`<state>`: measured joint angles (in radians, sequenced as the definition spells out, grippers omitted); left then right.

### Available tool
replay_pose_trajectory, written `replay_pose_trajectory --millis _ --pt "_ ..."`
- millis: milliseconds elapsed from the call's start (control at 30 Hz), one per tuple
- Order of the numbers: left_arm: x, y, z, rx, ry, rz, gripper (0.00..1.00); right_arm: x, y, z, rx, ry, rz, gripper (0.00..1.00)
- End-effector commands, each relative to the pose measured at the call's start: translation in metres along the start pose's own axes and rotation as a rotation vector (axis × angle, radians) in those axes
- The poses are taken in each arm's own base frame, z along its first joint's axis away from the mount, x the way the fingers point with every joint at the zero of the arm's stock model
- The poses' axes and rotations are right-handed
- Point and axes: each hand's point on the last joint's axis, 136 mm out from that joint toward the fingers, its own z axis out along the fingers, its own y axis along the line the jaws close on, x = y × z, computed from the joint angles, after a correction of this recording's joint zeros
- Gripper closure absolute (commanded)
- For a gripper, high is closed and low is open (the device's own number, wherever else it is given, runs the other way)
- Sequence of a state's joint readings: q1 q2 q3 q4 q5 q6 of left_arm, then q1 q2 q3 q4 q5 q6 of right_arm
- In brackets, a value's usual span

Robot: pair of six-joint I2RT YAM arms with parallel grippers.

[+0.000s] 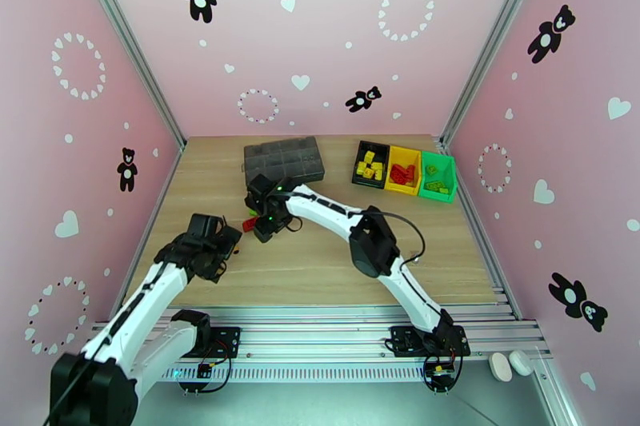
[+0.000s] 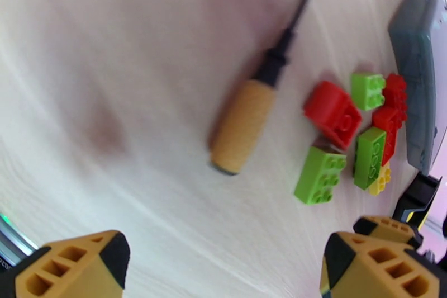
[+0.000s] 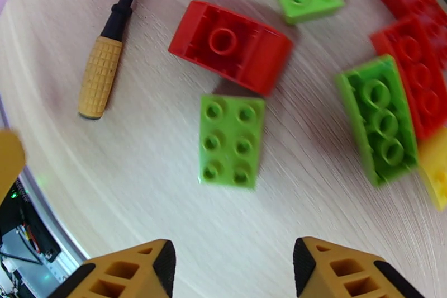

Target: Sort the legos into containers by color

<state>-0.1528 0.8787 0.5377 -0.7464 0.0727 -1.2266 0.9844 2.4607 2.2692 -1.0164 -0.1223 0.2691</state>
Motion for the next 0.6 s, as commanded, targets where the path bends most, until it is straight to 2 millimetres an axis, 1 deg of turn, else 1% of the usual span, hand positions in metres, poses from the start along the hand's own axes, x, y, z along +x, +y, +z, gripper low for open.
replay_pose_trajectory --millis 0,133,267,400,567 --pt "0.007 0.017 -0.003 -0.011 0.026 -0.066 0.02 0.010 -0.001 0.021 0.050 0.065 -0.017 0.44" --pt "0.010 0.027 -0.006 -0.017 0.028 -0.081 0.02 0.009 -0.006 0.037 0.077 0.068 0.002 0.45" --pt "0.011 0.029 -0.010 -0.027 0.030 -0.070 0.02 0.005 -0.007 0.048 0.078 0.067 0.015 0.45" --pt "0.010 0.026 -0.012 -0.028 0.028 -0.056 0.01 0.004 -0.013 0.056 0.113 0.069 0.025 0.46" --pt "0.007 0.020 -0.013 -0.036 0.028 -0.031 0.02 0.003 -0.014 0.060 0.117 0.067 0.025 0.49"
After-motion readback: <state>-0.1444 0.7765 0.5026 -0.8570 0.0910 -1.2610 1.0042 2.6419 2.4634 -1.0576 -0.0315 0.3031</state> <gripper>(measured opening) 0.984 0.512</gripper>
